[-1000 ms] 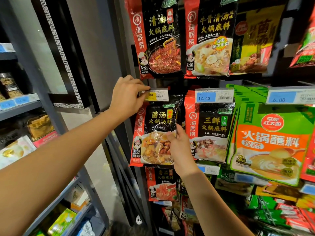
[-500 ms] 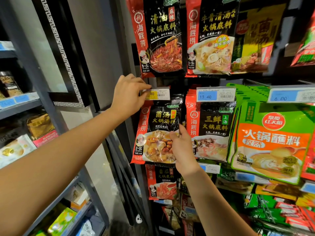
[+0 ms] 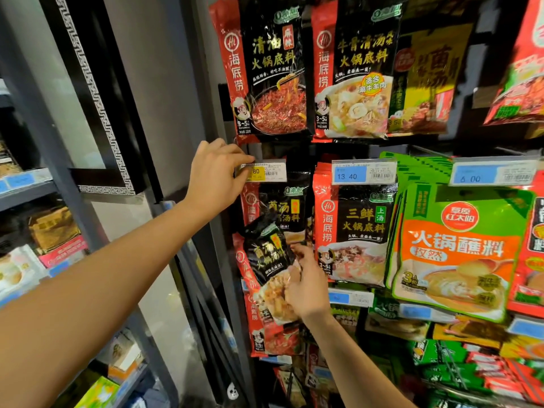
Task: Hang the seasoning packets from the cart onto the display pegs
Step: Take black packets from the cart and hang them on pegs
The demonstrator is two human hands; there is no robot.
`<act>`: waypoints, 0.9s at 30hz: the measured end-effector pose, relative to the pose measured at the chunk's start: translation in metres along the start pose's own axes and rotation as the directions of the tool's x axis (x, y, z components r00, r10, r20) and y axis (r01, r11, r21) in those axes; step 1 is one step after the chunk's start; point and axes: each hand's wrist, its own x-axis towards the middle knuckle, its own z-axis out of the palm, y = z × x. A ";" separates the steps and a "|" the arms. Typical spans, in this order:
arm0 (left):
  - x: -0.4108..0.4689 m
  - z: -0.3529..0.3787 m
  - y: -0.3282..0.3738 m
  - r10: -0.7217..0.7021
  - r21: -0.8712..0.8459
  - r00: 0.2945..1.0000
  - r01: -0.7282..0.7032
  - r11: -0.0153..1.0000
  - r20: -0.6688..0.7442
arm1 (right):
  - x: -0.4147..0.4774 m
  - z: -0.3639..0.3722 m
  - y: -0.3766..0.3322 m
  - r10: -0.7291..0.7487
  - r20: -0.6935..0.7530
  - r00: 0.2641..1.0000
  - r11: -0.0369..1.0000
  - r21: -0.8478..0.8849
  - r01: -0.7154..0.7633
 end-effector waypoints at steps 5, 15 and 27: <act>-0.001 0.000 -0.002 0.014 -0.001 1.000 -0.014 1.000 -0.007 | 0.004 -0.010 -0.009 0.031 -0.031 0.999 0.960 0.280 -0.021; 0.000 -0.004 0.001 -0.002 0.017 0.999 0.002 1.000 0.036 | 0.008 -0.022 -0.036 0.070 -0.056 0.996 0.893 0.448 -0.037; -0.002 -0.005 -0.004 0.097 0.144 0.990 -0.110 0.983 0.100 | 0.016 -0.022 -0.043 -0.087 -0.221 0.972 0.903 0.395 0.170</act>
